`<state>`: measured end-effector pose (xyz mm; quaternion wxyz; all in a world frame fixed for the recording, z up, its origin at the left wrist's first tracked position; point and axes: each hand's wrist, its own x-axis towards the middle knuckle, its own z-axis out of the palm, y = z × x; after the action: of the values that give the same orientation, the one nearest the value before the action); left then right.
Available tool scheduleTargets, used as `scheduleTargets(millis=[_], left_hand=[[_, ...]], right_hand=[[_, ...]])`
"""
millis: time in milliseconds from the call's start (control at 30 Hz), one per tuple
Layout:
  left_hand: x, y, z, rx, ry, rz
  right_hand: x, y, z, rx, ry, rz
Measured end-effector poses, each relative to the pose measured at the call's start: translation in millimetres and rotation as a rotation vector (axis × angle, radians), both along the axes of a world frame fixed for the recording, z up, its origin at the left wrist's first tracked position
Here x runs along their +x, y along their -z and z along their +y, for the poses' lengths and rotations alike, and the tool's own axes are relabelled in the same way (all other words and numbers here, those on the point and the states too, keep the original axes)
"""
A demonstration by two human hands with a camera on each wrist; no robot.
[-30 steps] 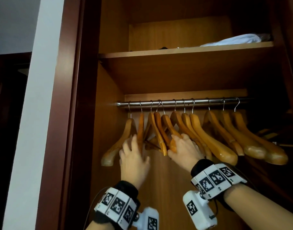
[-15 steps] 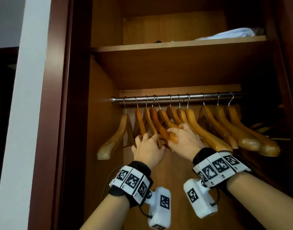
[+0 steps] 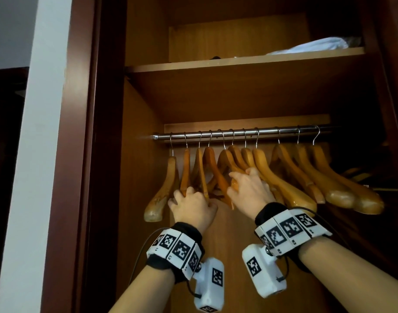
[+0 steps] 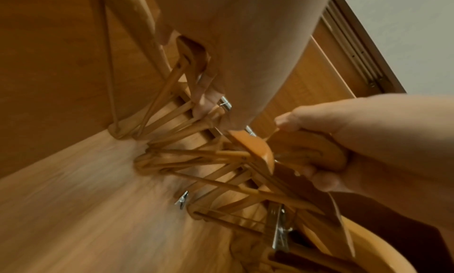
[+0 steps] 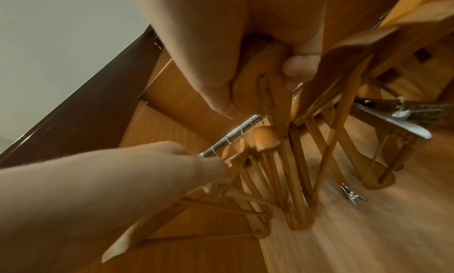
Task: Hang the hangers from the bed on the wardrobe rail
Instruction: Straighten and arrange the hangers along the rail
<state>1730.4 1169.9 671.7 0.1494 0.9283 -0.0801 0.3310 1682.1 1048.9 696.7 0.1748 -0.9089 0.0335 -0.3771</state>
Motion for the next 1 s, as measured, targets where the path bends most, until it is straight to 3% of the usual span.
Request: scheduleTargets(millis=[500,667,800,1000], left_hand=[[1.3,4.5,3.5,-0.060,0.017,-0.065],[-3.7,9.6,-4.0,-0.009,0.023,-0.199],[-15.2,10.3,-18.2,-0.026,0.143,-0.315],[-37.9,3.9,-53.8,-0.112,0.467,-0.350]], right_hand=[[-14.5,7.0,-6.6,-0.140,0.080,0.064],[-24.5,2.9,-15.6,-0.229,0.141,-0.061],[-28.8,-13.6,-46.5,-0.141,0.229,-0.075],[-24.0,-19.6,-94.1,-0.067,0.354,0.154]])
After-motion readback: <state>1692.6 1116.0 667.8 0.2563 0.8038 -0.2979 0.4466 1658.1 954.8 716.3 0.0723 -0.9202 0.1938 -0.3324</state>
